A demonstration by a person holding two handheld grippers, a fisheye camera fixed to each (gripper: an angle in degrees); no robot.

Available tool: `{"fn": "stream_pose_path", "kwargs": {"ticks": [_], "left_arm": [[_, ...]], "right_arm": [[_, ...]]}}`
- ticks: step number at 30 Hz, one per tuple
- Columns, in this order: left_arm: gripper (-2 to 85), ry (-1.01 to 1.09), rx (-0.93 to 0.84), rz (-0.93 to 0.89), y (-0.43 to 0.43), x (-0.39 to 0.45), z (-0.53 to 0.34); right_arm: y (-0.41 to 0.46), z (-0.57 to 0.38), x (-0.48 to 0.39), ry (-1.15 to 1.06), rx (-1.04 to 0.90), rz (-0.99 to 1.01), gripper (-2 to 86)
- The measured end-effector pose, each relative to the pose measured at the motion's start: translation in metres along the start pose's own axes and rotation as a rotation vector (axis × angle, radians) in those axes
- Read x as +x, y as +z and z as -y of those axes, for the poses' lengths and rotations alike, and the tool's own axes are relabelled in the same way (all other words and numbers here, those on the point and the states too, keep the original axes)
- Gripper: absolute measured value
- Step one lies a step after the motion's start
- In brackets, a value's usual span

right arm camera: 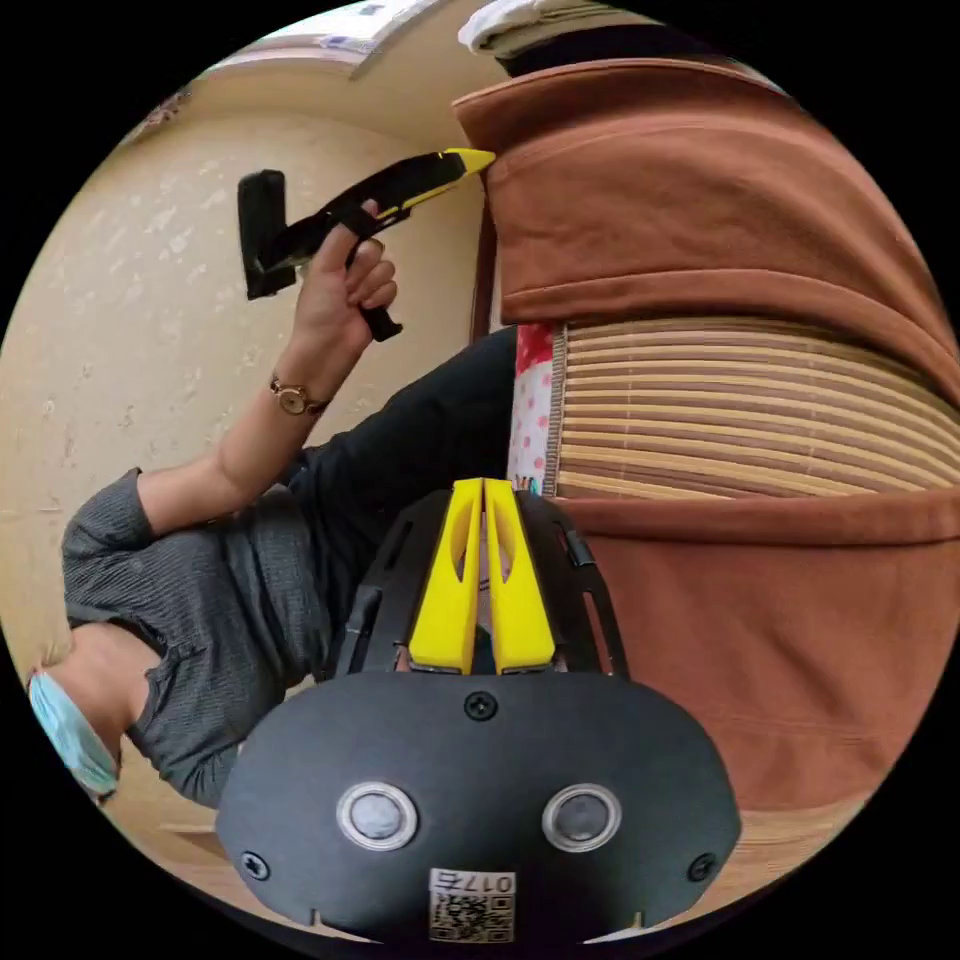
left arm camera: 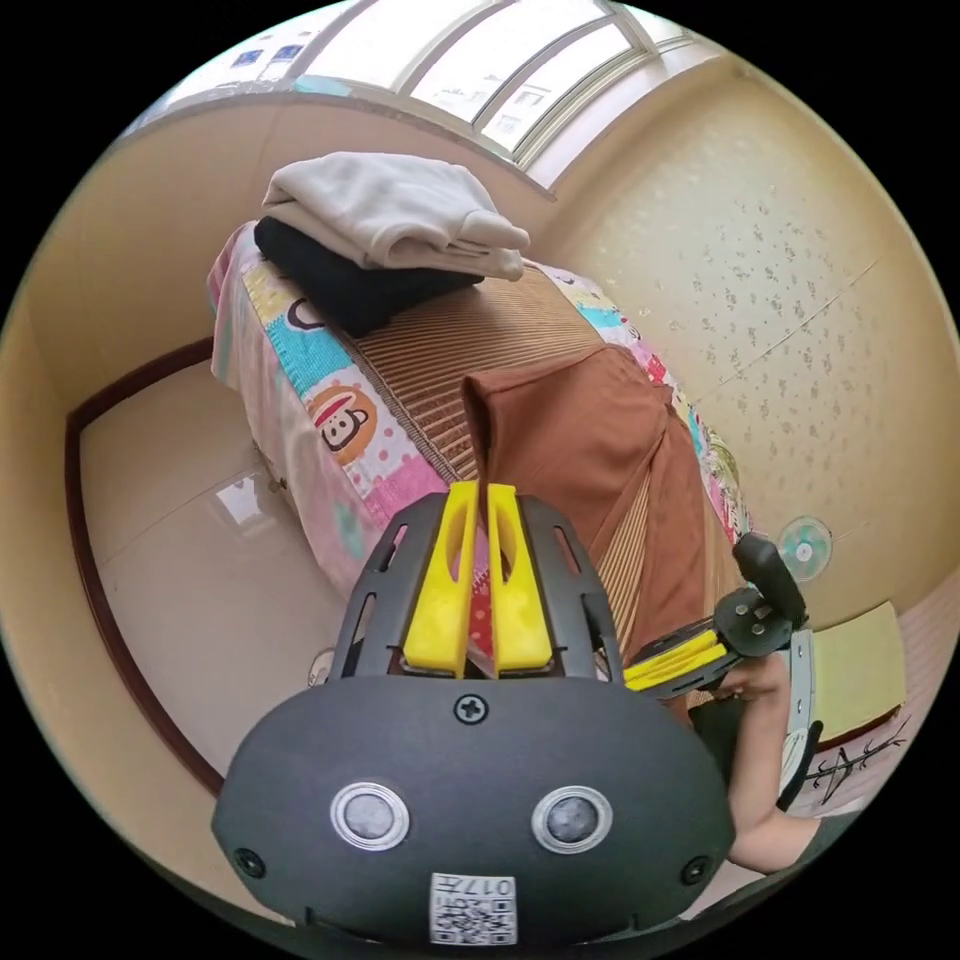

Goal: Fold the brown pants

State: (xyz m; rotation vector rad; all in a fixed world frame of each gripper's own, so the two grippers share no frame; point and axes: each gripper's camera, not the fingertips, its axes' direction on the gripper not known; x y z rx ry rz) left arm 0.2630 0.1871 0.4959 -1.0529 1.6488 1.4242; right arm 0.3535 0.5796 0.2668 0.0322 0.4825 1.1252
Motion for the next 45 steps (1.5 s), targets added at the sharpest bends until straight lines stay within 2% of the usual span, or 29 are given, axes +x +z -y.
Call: {"fn": "stream_pose_path", "kwargs": {"ticks": [1,2,5,7,9,10,12,17,20,21,23,25,27,29,31,33,38,41,43,44,45], "left_arm": [[0.0,-0.001,0.003,-0.003,-0.002,0.000,0.002],[-0.2,-0.005,-0.003,0.002,-0.004,0.001,0.006],[-0.5,-0.060,-0.015,-0.047,-0.008,-0.008,0.017],[-0.5,-0.082,-0.020,-0.076,-0.009,-0.015,0.020],[-0.6,-0.069,-0.040,-0.054,-0.006,-0.015,0.021],[-0.6,-0.066,-0.046,-0.046,-0.005,-0.015,0.021],[-0.6,-0.077,-0.063,-0.039,-0.003,-0.018,0.022],[-0.6,-0.068,-0.040,-0.047,-0.030,-0.031,0.040],[-0.6,-0.072,-0.009,-0.032,-0.058,-0.046,0.048],[-0.6,-0.079,0.005,-0.014,-0.069,-0.053,0.048],[-0.3,-0.087,0.024,0.011,-0.085,-0.065,0.047],[0.2,-0.077,0.020,-0.011,-0.095,-0.077,0.048],[1.9,-0.041,0.023,-0.112,-0.104,-0.094,0.055],[6.3,-0.053,0.041,-0.142,-0.114,-0.110,0.062],[12.0,-0.081,0.071,-0.147,-0.124,-0.127,0.071],[18.6,-0.160,0.036,-0.079,-0.121,-0.149,0.089],[19.9,-0.169,-0.071,-0.098,-0.084,-0.182,0.116],[20.1,-0.268,-0.129,-0.158,-0.050,-0.228,0.109],[18.0,-0.326,-0.101,-0.294,-0.040,-0.253,0.096],[15.8,-0.374,-0.062,-0.433,-0.036,-0.268,0.085],[13.5,-0.458,-0.038,-0.464,-0.036,-0.282,0.071]], "right_arm": [[0.017,0.013,-0.015,-0.015,-0.047,-0.126,0.1],[0.020,0.016,-0.021,-0.029,-0.048,-0.144,0.1],[-0.005,-0.001,-0.024,0.046,0.135,-0.241,0.2],[-0.025,-0.041,0.013,0.332,0.228,-0.465,0.2],[-0.026,-0.072,0.052,0.544,0.193,-0.555,0.2],[-0.015,-0.082,0.074,0.594,0.132,-0.514,0.2],[-0.011,-0.090,0.083,0.588,0.165,-0.461,0.2],[0.002,-0.084,0.060,0.528,0.161,-0.475,0.1],[0.004,-0.086,0.040,0.409,0.168,-0.342,0.1],[0.009,-0.082,0.030,0.328,0.160,-0.243,0.1],[0.013,-0.071,0.016,0.278,0.120,-0.223,0.1],[0.008,-0.063,-0.002,0.233,0.104,-0.233,0.2],[-0.002,-0.066,-0.004,0.231,0.103,-0.228,0.2],[-0.019,-0.080,0.001,0.231,0.134,-0.169,0.2],[-0.048,-0.102,0.014,0.224,0.214,0.000,0.2],[-0.073,-0.120,0.021,0.228,0.292,0.070,0.2],[-0.129,-0.158,0.033,0.251,0.445,0.160,0.3],[-0.152,-0.171,0.039,0.250,0.463,0.195,0.3],[-0.169,-0.180,0.041,0.266,0.470,0.209,0.3],[-0.174,-0.182,0.042,0.271,0.471,0.207,0.3],[-0.183,-0.186,0.044,0.279,0.471,0.204,0.2]]}}
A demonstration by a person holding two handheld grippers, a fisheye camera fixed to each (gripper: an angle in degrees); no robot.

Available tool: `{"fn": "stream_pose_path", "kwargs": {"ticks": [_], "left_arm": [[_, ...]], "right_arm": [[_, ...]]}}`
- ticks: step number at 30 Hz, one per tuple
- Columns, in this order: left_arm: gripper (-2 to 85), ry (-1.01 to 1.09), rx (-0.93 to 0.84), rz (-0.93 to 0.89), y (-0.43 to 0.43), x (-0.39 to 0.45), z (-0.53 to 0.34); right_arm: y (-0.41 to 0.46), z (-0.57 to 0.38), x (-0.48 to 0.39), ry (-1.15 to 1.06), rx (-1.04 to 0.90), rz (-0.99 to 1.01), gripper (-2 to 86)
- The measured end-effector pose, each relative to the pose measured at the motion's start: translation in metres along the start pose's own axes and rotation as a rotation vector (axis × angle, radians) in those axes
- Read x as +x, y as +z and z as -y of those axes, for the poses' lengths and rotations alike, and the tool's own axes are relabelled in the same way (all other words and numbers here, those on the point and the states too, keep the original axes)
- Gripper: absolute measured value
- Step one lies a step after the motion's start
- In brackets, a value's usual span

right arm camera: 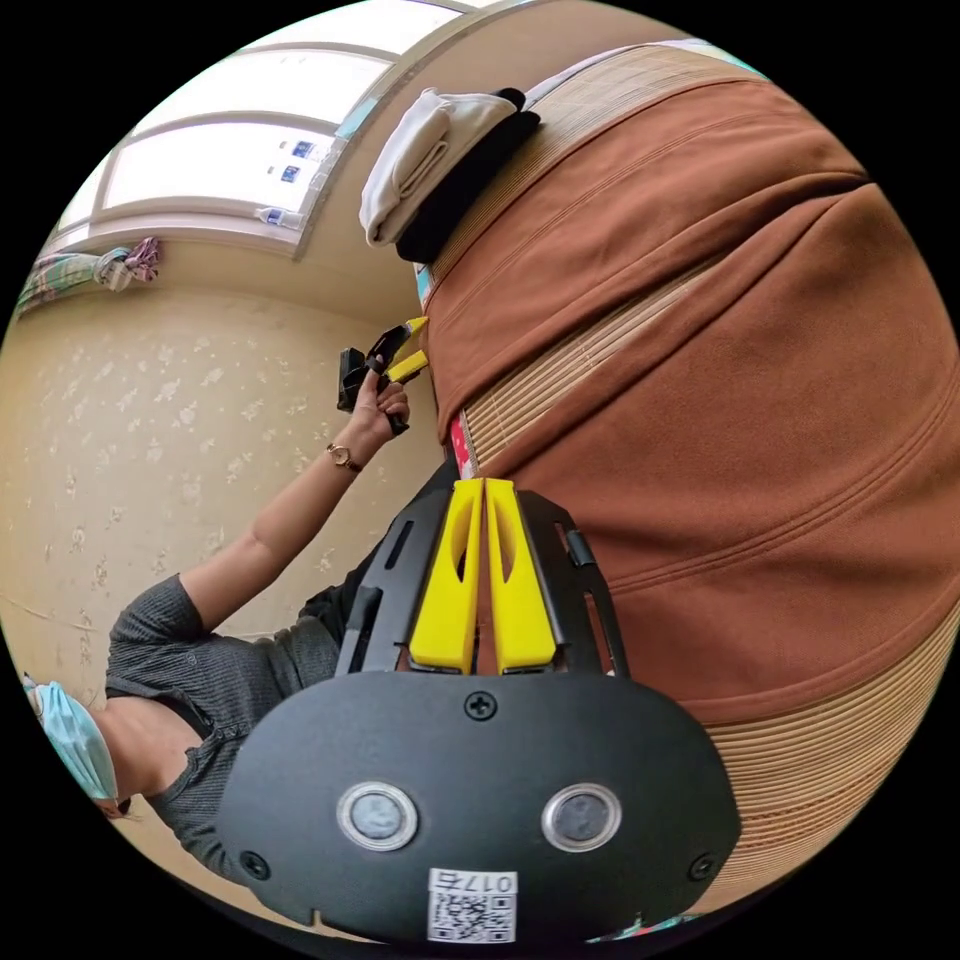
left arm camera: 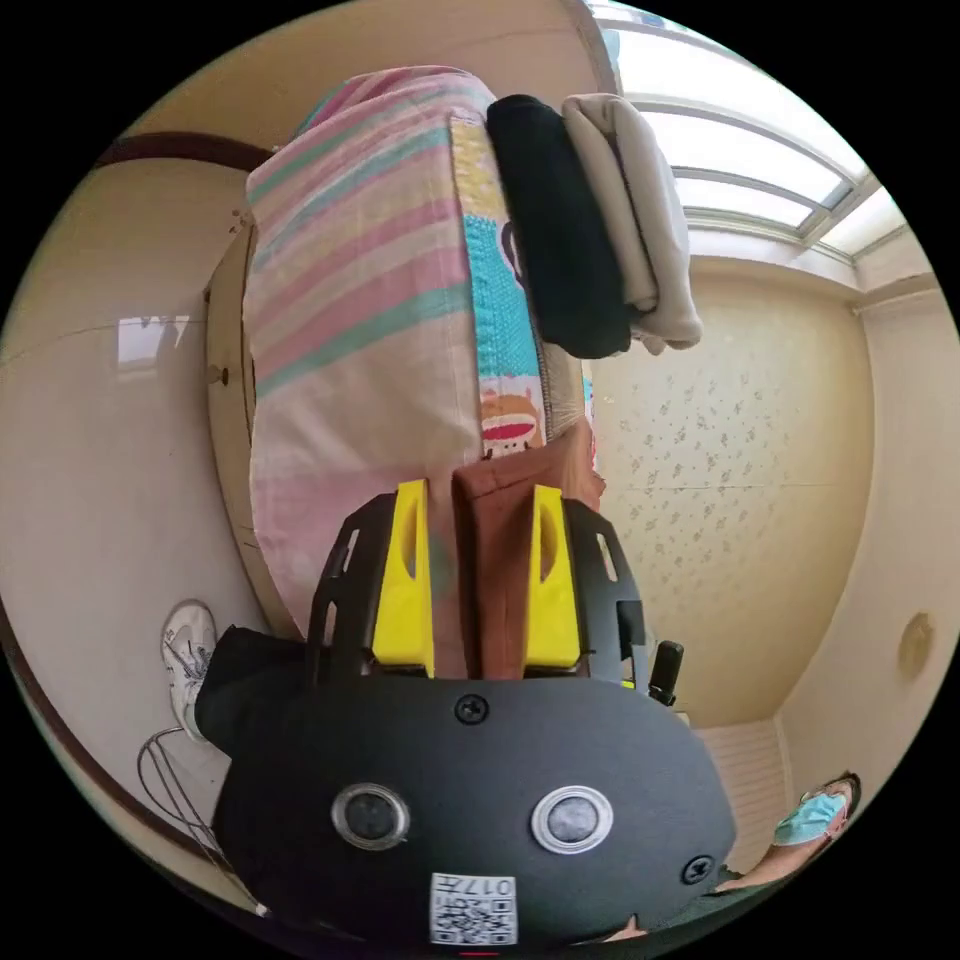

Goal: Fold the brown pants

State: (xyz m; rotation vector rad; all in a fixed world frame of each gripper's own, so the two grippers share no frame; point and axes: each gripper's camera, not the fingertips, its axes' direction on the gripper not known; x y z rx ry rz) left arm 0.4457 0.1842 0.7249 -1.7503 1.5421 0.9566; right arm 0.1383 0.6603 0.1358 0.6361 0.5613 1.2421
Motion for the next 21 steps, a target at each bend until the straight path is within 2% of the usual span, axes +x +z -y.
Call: {"fn": "stream_pose_path", "kwargs": {"ticks": [4,7,8,10,12,13,14,15,16,17,18,19,21], "left_arm": [[1.5,0.002,0.080,0.035,-0.039,0.006,-0.033],[0.1,0.175,0.138,0.148,-0.062,0.067,-0.059],[-0.1,0.320,0.122,0.176,-0.061,0.108,-0.063],[-0.2,0.539,0.071,0.084,-0.054,0.171,-0.074],[-0.2,0.829,-0.013,-0.063,-0.037,0.256,-0.119],[-0.2,0.929,-0.041,-0.077,-0.030,0.279,-0.140],[-0.2,1.147,-0.113,-0.079,-0.008,0.317,-0.194],[-0.2,1.351,-0.231,-0.059,0.022,0.341,-0.258],[-0.2,1.446,-0.314,-0.044,0.040,0.347,-0.293],[-0.1,1.616,-0.492,-0.001,0.075,0.341,-0.364],[-0.1,1.757,-0.624,0.065,0.103,0.315,-0.430],[-0.2,1.808,-0.668,0.107,0.114,0.297,-0.458],[-0.3,1.923,-0.749,0.293,0.144,0.208,-0.539]], "right_arm": [[-0.044,0.011,0.003,0.022,0.040,0.015,0.3],[-0.082,0.016,0.010,0.055,0.091,0.030,0.3],[-0.090,0.017,0.011,0.059,0.105,0.036,0.4],[-0.123,0.016,0.013,0.055,0.154,0.058,0.4],[-0.150,0.012,0.014,0.058,0.188,0.029,0.4],[-0.172,0.007,0.016,0.088,0.230,-0.016,0.5],[-0.185,0.003,0.018,0.114,0.263,-0.044,0.6],[-0.215,-0.008,0.024,0.171,0.355,-0.092,0.7],[-0.248,-0.025,0.032,0.231,0.481,-0.101,0.9],[-0.264,-0.036,0.038,0.258,0.558,-0.078,1.0],[-0.294,-0.064,0.052,0.286,0.734,0.028,1.5],[-0.315,-0.095,0.069,0.300,0.904,0.147,2.2],[-0.329,-0.128,0.094,0.353,1.058,0.247,4.2]]}}
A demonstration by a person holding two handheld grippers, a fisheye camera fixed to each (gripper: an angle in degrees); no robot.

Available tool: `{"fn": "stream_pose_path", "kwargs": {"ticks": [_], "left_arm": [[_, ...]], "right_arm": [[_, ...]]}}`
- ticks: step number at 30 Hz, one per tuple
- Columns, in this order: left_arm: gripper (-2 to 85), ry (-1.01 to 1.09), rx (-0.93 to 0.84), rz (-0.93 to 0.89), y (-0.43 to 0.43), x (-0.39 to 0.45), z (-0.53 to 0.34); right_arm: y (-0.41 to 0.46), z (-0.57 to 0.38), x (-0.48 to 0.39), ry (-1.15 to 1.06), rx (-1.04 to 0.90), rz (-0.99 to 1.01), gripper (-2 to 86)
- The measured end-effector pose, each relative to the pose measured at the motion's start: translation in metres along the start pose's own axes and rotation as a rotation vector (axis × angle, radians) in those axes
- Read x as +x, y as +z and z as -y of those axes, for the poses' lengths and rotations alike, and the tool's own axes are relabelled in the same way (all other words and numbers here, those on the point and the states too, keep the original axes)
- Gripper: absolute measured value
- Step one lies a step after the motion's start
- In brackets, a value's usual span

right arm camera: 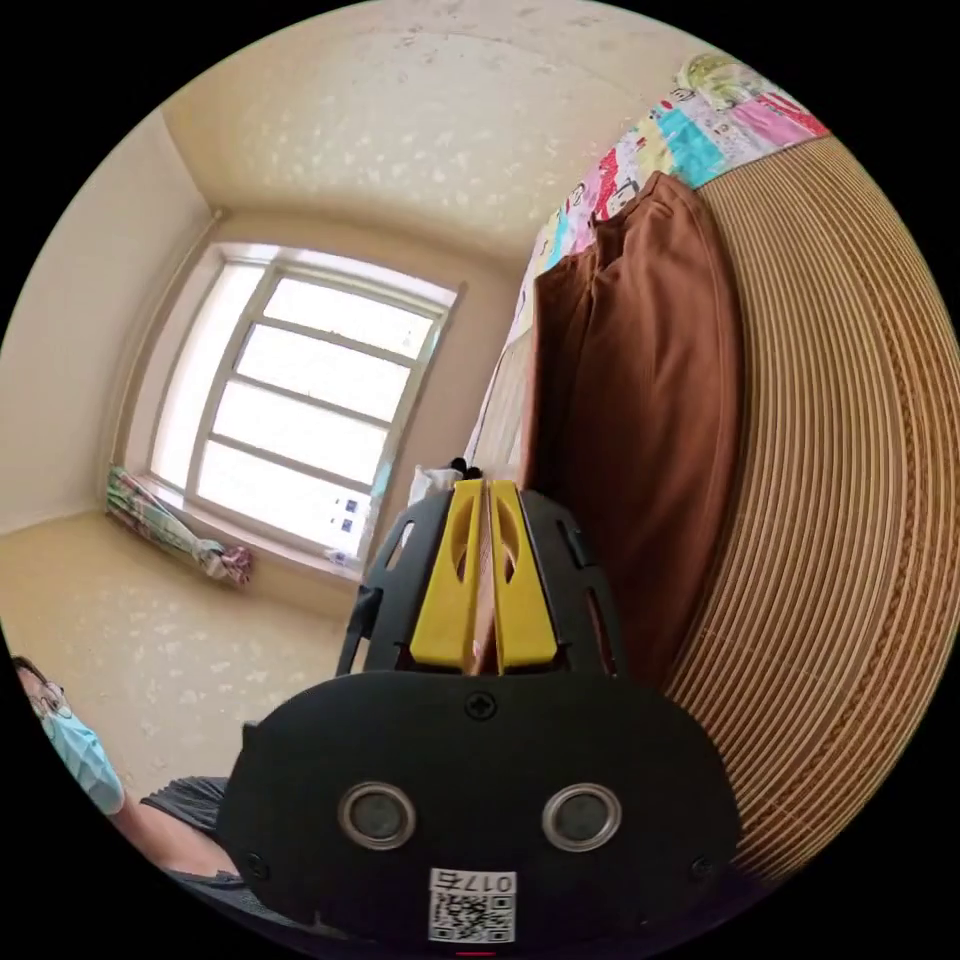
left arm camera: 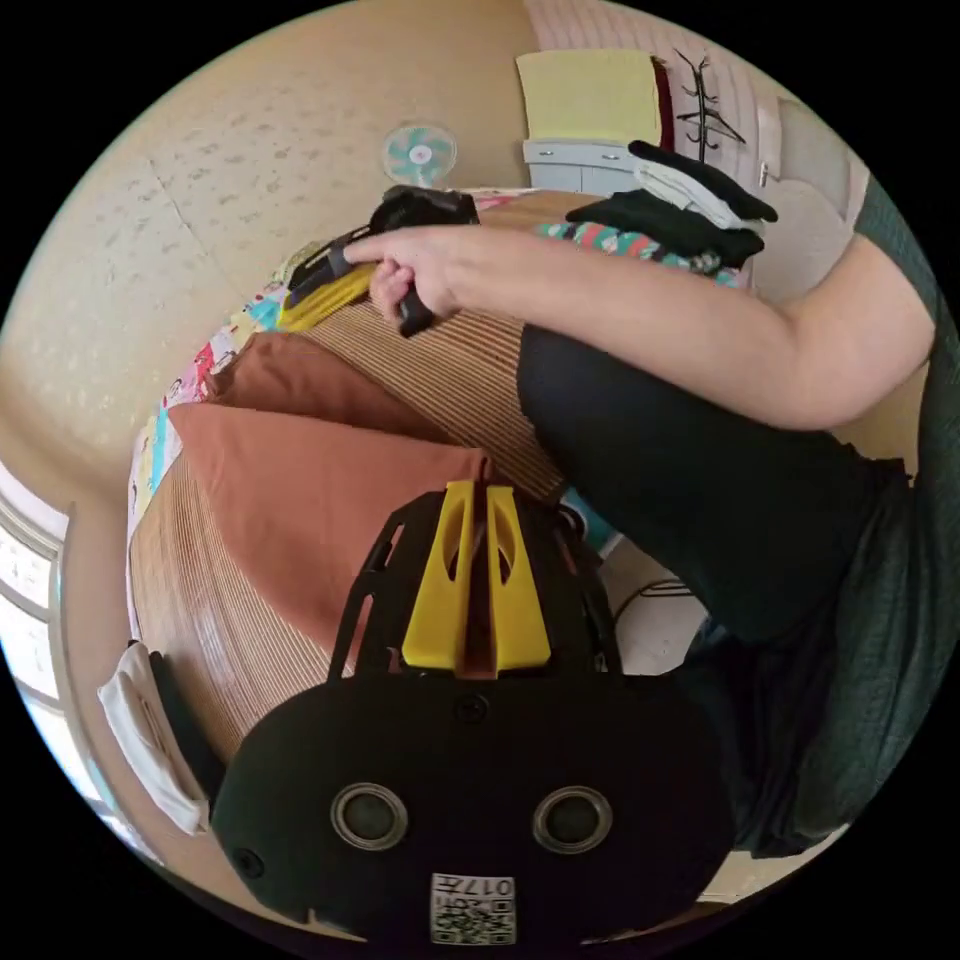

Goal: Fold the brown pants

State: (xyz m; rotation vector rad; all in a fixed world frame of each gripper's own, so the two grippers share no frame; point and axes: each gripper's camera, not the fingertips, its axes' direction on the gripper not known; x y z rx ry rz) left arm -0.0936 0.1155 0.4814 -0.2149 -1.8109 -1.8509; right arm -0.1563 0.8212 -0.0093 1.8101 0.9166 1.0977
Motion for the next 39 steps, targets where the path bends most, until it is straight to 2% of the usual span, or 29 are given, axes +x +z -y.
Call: {"fn": "stream_pose_path", "kwargs": {"ticks": [2,4,6,9,13,17,20,21,22,23,24,25,27,29,31,34,36,39], "left_arm": [[-0.4,-0.014,-0.083,0.043,0.049,0.041,-0.024],[-0.5,-0.141,-0.072,0.029,0.071,0.054,-0.048],[-0.4,-0.363,0.030,-0.066,0.071,0.043,-0.078],[-0.3,-0.544,0.171,-0.201,0.064,0.028,-0.109],[-0.1,-0.553,0.193,-0.189,0.068,0.038,-0.124],[0.1,-0.514,0.169,-0.106,0.072,0.047,-0.136],[0.4,-0.495,0.209,-0.063,0.059,0.047,-0.149],[0.5,-0.486,0.229,-0.077,0.055,0.047,-0.155],[0.6,-0.485,0.239,-0.083,0.054,0.047,-0.159],[0.7,-0.494,0.253,-0.095,0.053,0.047,-0.166],[0.9,-0.503,0.259,-0.120,0.055,0.046,-0.172],[0.9,-0.510,0.257,-0.133,0.058,0.045,-0.175],[1.2,-0.542,0.220,-0.156,0.076,0.041,-0.184],[1.5,-0.573,0.200,-0.181,0.090,0.035,-0.187],[2.2,-0.626,0.226,-0.221,0.096,0.024,-0.192],[5.9,-0.791,0.309,-0.206,0.094,-0.003,-0.213],[9.5,-0.923,0.366,-0.189,0.096,-0.030,-0.236],[10.9,-1.040,0.312,-0.198,0.117,-0.067,-0.248]], "right_arm": [[-0.006,0.012,0.018,0.094,0.009,-0.026,7.5],[0.021,0.034,0.026,0.124,-0.097,-0.104,11.8],[0.056,0.047,0.029,0.120,-0.194,-0.183,13.4],[0.116,0.057,0.038,0.125,-0.320,-0.275,14.0],[0.181,0.048,0.067,0.184,-0.383,-0.237,10.2],[0.208,0.026,0.077,0.205,-0.285,-0.199,3.6],[0.196,0.014,0.001,0.016,-0.176,-0.180,2.5],[0.193,0.006,-0.044,-0.119,-0.187,-0.265,2.2],[0.197,-0.006,-0.082,-0.252,-0.225,-0.439,2.2],[0.204,-0.013,-0.096,-0.317,-0.261,-0.550,2.1],[0.228,-0.028,-0.108,-0.442,-0.381,-0.782,2.1],[0.259,-0.041,-0.094,-0.492,-0.530,-0.980,2.1],[0.298,-0.053,-0.045,-0.448,-0.722,-1.098,2.1],[0.322,-0.056,0.004,-0.343,-0.835,-1.086,2.1],[0.323,-0.048,0.024,-0.235,-0.811,-0.973,2.1],[0.316,-0.052,0.018,-0.254,-0.761,-0.830,2.1],[0.318,-0.059,0.023,-0.267,-0.782,-0.840,2.1],[0.326,-0.069,0.044,-0.238,-0.837,-0.872,2.2]]}}
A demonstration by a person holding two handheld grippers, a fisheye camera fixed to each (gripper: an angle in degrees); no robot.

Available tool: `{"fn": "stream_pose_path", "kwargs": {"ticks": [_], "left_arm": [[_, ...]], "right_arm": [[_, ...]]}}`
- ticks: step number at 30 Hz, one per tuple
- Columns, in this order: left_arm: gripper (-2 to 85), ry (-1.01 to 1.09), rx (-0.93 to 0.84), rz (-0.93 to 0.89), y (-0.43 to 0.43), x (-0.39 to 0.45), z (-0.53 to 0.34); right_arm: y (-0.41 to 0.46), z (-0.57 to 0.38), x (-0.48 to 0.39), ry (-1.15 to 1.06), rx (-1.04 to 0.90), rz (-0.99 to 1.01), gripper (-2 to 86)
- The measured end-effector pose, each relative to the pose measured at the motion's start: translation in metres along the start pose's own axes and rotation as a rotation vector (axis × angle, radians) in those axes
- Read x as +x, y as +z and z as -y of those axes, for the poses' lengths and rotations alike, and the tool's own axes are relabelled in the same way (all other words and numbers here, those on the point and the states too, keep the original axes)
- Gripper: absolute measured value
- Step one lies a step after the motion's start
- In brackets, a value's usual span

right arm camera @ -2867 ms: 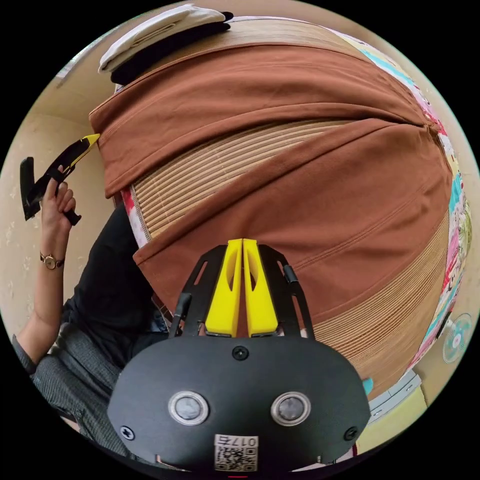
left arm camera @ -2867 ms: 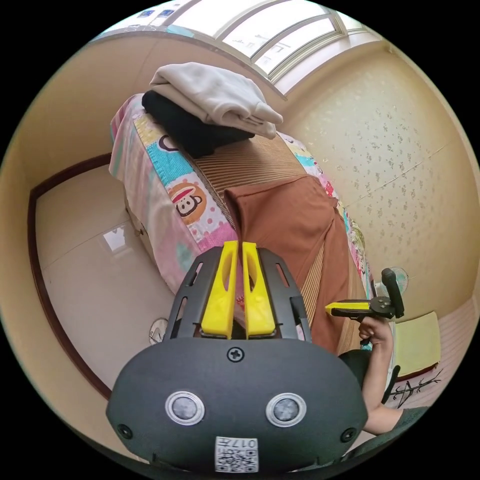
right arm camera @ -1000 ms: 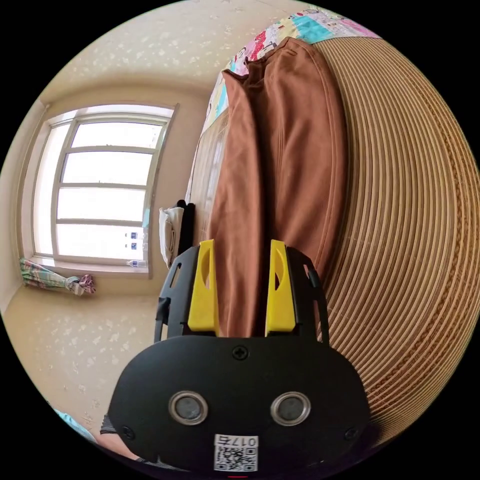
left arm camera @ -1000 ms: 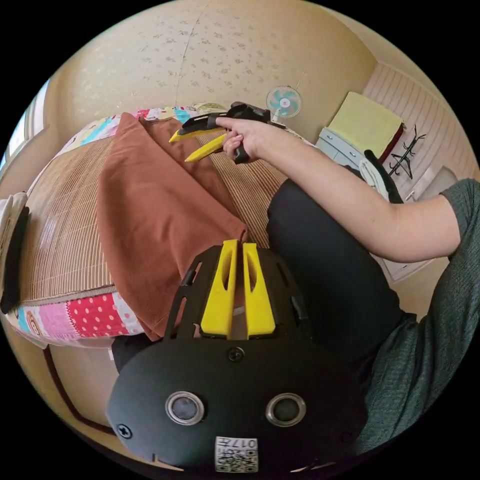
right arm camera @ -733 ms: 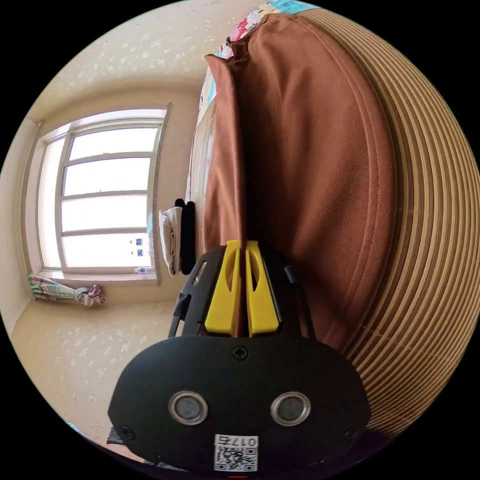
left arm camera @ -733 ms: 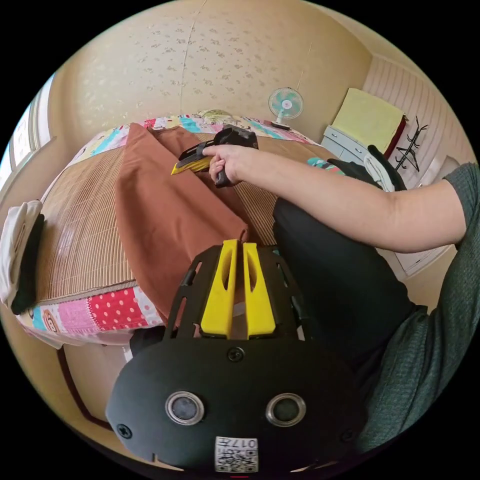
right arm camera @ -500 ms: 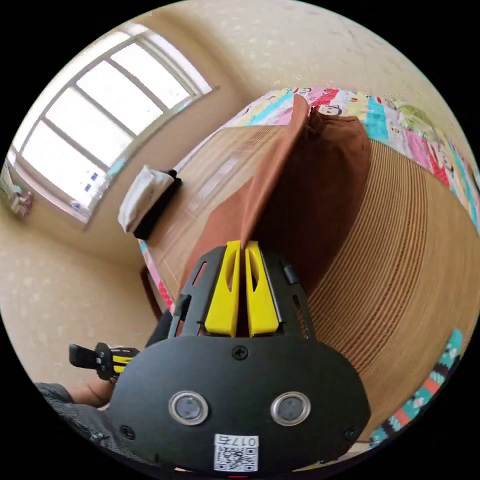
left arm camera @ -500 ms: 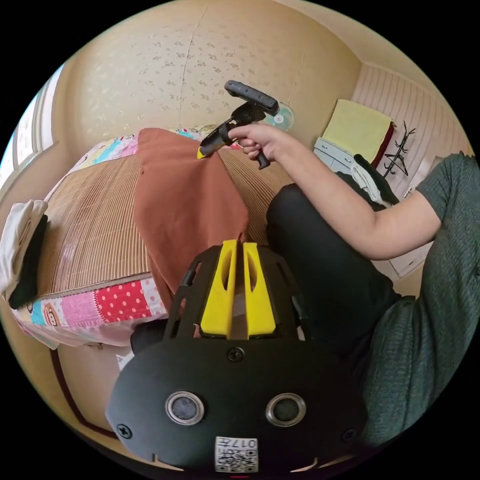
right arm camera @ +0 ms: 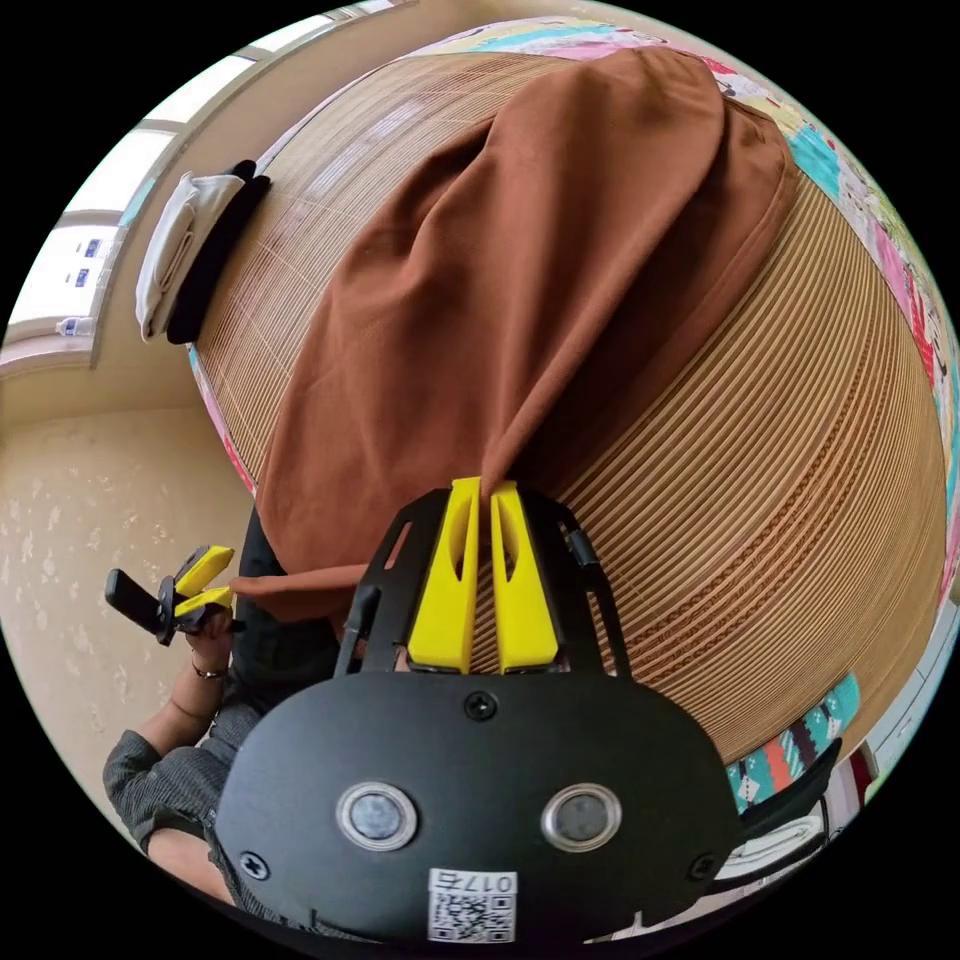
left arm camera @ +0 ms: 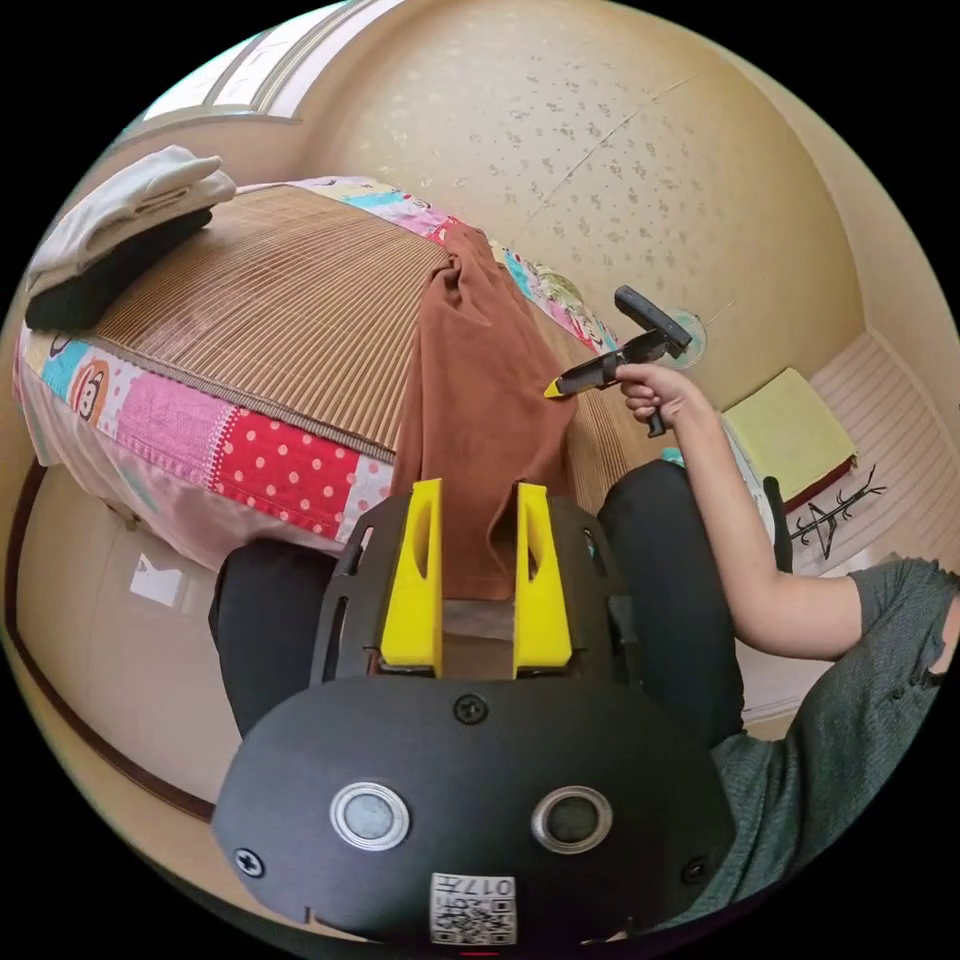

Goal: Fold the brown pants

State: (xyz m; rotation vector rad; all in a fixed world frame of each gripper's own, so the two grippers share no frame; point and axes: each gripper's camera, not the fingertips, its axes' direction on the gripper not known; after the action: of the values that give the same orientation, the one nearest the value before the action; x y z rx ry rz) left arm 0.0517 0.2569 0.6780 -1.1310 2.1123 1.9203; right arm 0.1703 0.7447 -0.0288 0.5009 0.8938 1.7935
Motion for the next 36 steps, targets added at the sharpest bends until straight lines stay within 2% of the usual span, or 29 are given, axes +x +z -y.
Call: {"fn": "stream_pose_path", "kwargs": {"ticks": [5,9,14,16,18,20,22,25,27,29,32,34,36], "left_arm": [[9.8,-0.043,-0.011,0.052,0.027,-0.016,0.027],[9.1,-0.085,0.165,0.023,0.017,-0.025,0.026],[10.9,-0.078,-0.075,0.119,0.075,-0.035,0.051],[8.6,-0.084,-0.053,0.157,0.079,-0.037,0.053],[1.4,-0.070,-0.099,0.148,0.086,-0.040,0.061],[0.1,-0.068,-0.110,0.148,0.081,-0.040,0.069],[-0.4,-0.020,-0.092,0.135,0.064,-0.032,0.079],[-0.8,0.105,0.054,0.111,0.015,-0.015,0.090],[-0.8,0.101,0.088,0.155,-0.004,-0.024,0.095],[-0.7,0.050,0.013,0.196,0.008,-0.046,0.098],[-0.1,-0.077,-0.110,0.249,0.042,-0.083,0.089],[0.9,-0.140,-0.109,0.292,0.048,-0.095,0.081],[5.1,-0.181,-0.027,0.325,0.035,-0.098,0.084]], "right_arm": [[0.018,-0.001,-0.006,0.000,-0.003,-0.009,2.2],[0.028,-0.006,-0.010,-0.011,-0.002,-0.023,2.2],[0.035,-0.012,-0.004,0.008,-0.005,0.001,2.1],[0.038,-0.017,-0.003,0.004,-0.006,-0.008,2.1],[0.037,-0.023,-0.002,-0.001,0.000,-0.006,2.1],[0.036,-0.029,0.003,-0.001,0.008,0.016,2.0],[0.027,-0.042,0.012,-0.015,0.040,0.098,2.0],[-0.002,-0.068,0.018,-0.118,0.140,0.277,1.9],[-0.016,-0.084,0.016,-0.182,0.181,0.308,1.9],[-0.015,-0.092,0.010,-0.216,0.148,0.253,1.9],[0.022,-0.086,-0.006,-0.296,-0.021,0.213,1.9],[0.061,-0.077,-0.007,-0.249,-0.178,0.112,1.9],[0.065,-0.079,0.001,-0.211,-0.191,0.121,2.0]]}}
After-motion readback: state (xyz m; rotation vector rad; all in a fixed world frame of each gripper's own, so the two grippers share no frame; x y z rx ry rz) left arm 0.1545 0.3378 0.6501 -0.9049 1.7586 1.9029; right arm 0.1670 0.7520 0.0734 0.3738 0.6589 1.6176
